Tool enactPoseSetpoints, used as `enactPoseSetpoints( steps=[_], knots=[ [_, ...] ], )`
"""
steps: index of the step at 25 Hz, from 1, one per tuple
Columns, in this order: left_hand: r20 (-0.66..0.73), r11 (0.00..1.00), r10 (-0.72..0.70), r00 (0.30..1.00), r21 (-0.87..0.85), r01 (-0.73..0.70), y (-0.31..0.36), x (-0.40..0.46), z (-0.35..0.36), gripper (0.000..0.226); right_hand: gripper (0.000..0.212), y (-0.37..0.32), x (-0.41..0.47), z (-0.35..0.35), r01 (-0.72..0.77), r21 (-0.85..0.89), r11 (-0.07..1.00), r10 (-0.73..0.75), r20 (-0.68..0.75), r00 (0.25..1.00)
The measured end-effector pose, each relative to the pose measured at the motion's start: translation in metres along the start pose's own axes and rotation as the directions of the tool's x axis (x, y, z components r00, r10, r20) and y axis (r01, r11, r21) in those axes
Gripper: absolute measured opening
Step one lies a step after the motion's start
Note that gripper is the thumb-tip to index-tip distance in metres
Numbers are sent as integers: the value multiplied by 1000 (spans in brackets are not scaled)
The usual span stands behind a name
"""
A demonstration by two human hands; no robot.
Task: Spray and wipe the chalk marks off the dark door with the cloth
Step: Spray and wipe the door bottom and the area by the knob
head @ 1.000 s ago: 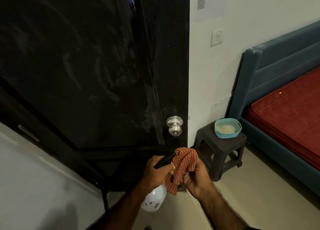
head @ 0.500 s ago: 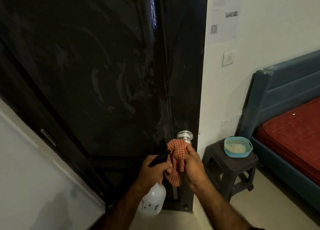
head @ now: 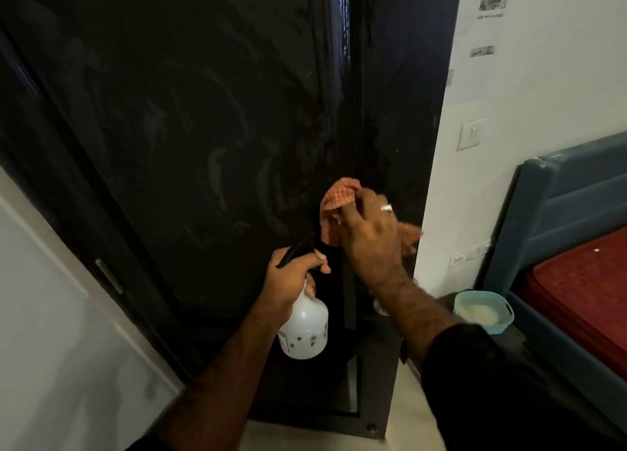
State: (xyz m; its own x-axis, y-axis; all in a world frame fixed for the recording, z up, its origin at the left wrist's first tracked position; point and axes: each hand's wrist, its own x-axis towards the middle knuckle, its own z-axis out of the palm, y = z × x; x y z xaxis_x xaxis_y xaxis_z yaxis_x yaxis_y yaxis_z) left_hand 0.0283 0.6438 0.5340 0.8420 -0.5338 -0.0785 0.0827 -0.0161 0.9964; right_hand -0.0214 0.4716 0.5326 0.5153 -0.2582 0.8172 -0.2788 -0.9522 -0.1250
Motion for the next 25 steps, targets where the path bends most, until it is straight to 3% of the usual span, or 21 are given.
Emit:
enactPoseSetpoints(
  steps=[3, 6, 8, 9, 10, 14, 16, 19, 22, 25],
  knots=[
    [29, 999, -33, 999, 28, 32, -20, 6, -16, 12, 44, -31, -75, 40, -367, 197, 909, 339, 162, 927],
    [46, 996, -58, 997, 74, 54, -34, 20, -29, 10, 30, -59, -116, 76, -737, 372, 564, 637, 372, 675],
    [80, 992, -53, 995, 115, 44, -38, 37, -36, 9, 24, -53, -106, 92, -825, 443, 352, 745, 402, 533],
    [114, 989, -50, 992, 141, 33, -37, 46, -38, 9, 24, -45, -97, 95, -825, 477, 302, 781, 372, 501],
    [151, 984, -51, 987, 177, 24, -35, 55, -39, 10, 25, -35, -88, 95, -811, 503, 298, 799, 333, 500],
    [248, 957, -65, 967, 289, -9, -21, 86, -32, 16, 22, -20, -62, 62, -746, 492, 449, 792, 168, 587],
    [263, 976, -38, 964, 217, -21, -17, 101, -33, 14, 21, -26, -40, 52, -613, 535, 582, 715, 21, 698],
    [285, 991, -14, 958, 134, -25, -11, 120, -41, 11, 32, -27, 20, 58, -376, 455, 808, 484, -147, 862],
    [298, 991, 1, 955, 129, -42, -10, 131, -52, 11, 49, -19, 26, 89, -330, 313, 891, 384, -129, 914],
    [293, 988, -20, 956, 149, -25, -12, 136, -63, 10, 53, -34, -56, 144, -543, 288, 789, 553, 53, 832]
  ],
)
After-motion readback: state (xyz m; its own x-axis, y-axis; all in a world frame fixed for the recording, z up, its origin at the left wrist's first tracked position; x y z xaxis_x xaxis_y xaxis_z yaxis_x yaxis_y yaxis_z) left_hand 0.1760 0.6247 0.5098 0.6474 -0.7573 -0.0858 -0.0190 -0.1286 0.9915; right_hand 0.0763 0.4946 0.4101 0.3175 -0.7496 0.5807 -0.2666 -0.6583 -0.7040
